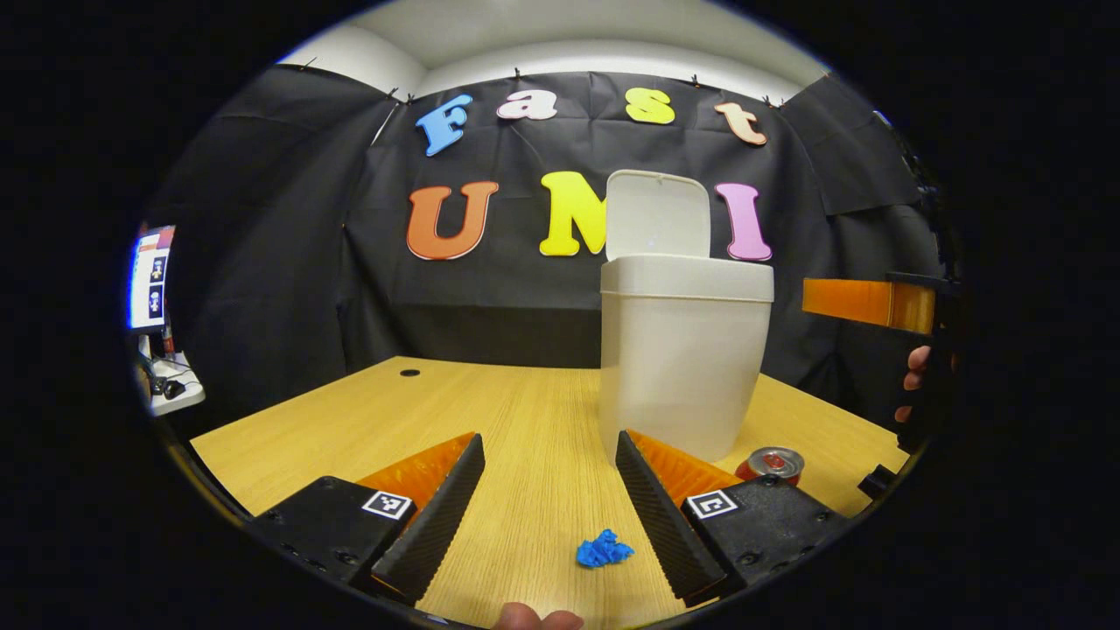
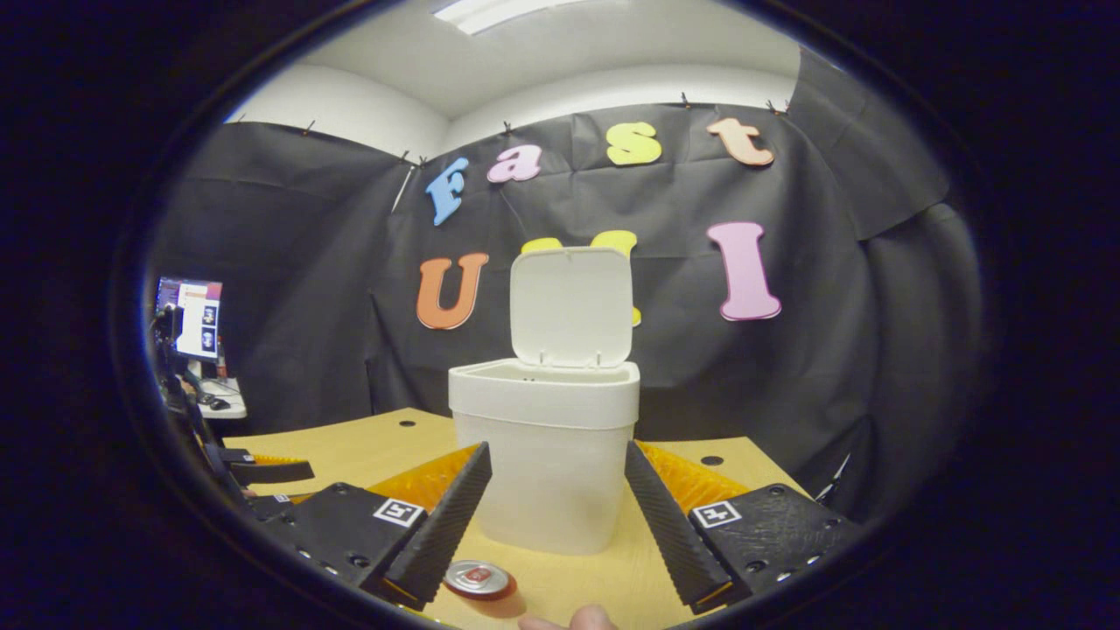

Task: Press the lid of the desktop garbage bin to open it, pick up the crumpled paper on the desktop and throw it into the bin, then pick up the pop can on the desktop and drop it into the bin, and finally close the garbage bin lid.

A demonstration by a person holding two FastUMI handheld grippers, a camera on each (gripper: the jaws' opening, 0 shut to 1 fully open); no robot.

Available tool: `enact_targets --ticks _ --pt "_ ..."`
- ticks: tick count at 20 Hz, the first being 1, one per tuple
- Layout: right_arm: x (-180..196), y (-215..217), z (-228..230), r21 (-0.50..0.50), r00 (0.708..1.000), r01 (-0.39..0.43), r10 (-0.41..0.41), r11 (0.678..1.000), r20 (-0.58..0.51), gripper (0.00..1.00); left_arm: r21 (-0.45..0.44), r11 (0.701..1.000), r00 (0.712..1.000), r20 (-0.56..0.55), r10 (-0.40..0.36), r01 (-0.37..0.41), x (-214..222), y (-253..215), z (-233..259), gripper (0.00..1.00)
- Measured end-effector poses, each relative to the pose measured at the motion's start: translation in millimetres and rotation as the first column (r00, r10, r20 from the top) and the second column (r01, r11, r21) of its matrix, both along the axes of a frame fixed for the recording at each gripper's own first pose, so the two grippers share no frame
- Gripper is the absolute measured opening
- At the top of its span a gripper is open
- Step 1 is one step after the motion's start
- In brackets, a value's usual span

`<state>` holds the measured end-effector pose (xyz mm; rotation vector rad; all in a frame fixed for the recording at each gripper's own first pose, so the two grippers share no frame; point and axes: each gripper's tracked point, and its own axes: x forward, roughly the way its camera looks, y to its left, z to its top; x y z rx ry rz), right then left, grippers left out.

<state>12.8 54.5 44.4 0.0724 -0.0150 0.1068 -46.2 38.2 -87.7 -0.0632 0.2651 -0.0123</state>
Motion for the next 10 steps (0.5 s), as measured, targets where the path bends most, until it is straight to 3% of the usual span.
enact_targets --ticks 10 --pt "-2.8 15.2 -64.5 -0.008 0.994 -0.037 0.036 0.999 -0.101 0.95 -0.009 0.997 0.981 -0.179 -0.074 0.074 -21.3 -27.5 -63.8 0.98"
